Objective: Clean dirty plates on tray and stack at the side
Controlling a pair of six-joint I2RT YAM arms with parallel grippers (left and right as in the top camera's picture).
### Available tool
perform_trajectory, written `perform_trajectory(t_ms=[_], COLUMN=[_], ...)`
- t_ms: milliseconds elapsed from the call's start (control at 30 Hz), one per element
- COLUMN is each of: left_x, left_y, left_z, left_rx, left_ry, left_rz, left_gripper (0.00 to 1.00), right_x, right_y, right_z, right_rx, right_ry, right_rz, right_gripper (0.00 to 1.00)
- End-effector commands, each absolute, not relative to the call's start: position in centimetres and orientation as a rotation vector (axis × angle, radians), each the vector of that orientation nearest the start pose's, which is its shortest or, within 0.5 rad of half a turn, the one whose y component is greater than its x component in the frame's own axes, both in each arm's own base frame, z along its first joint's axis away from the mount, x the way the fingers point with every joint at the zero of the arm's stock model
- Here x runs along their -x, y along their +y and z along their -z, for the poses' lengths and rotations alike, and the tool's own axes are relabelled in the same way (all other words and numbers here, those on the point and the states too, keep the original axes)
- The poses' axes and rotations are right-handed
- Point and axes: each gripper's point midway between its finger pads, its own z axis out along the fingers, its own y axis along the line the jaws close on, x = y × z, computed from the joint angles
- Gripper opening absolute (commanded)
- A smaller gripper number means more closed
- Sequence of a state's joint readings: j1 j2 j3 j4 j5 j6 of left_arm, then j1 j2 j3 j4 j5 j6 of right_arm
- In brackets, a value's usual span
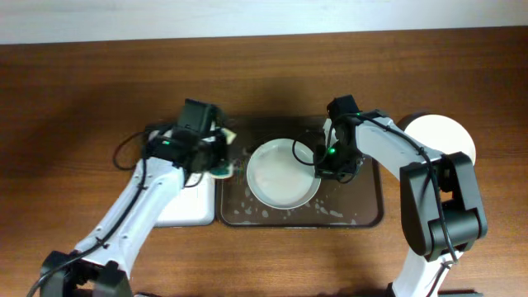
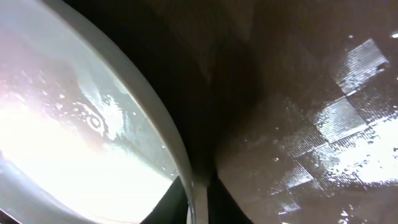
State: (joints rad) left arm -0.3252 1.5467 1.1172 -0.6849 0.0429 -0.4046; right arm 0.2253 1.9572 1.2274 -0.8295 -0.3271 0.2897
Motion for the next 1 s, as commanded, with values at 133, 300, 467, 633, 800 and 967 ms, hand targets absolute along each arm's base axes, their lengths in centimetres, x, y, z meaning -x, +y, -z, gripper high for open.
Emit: perform_trajectory(t_ms=[133,300,467,633,800,967], left_x=[-33.8,-34.2,-34.4,-31.9,-29.6,-29.6], left_y=[-6.1,-6.3,-6.2,-5.8,-5.5,-5.5], left_z=[-4.1,-1.0,-1.0,-0.5,-0.3,-0.3], left_rx=[0.031,0.016,0.017,0.025,0.028,0.036], left_ry=[2.846,2.895,2.891,2.996,3.088,3.087], left_rz=[0.109,0.104,0.1,0.077,0.06,0.061], left_gripper=[0.0,0.37,0.63,0.77,0.71,0.0], right_x=[-31.9,-31.9,-31.9,-31.9,-31.9,-31.8], right_y=[12.1,12.1,12.1,12.1,12.1,12.1], right_z=[0.7,0.7,0.7,0.7,0.7,0.7], right_rx=[-0.119,-0.12,-0.12,-0.12,-0.12,-0.121], right_ry=[3.197,3.198,3.198,3.198,3.201,3.201], right_rz=[-0.43,-0.429,-0.429,-0.429,-0.428,-0.429], right_gripper=[0.11,0.11,0.11,0.11,0.11,0.11])
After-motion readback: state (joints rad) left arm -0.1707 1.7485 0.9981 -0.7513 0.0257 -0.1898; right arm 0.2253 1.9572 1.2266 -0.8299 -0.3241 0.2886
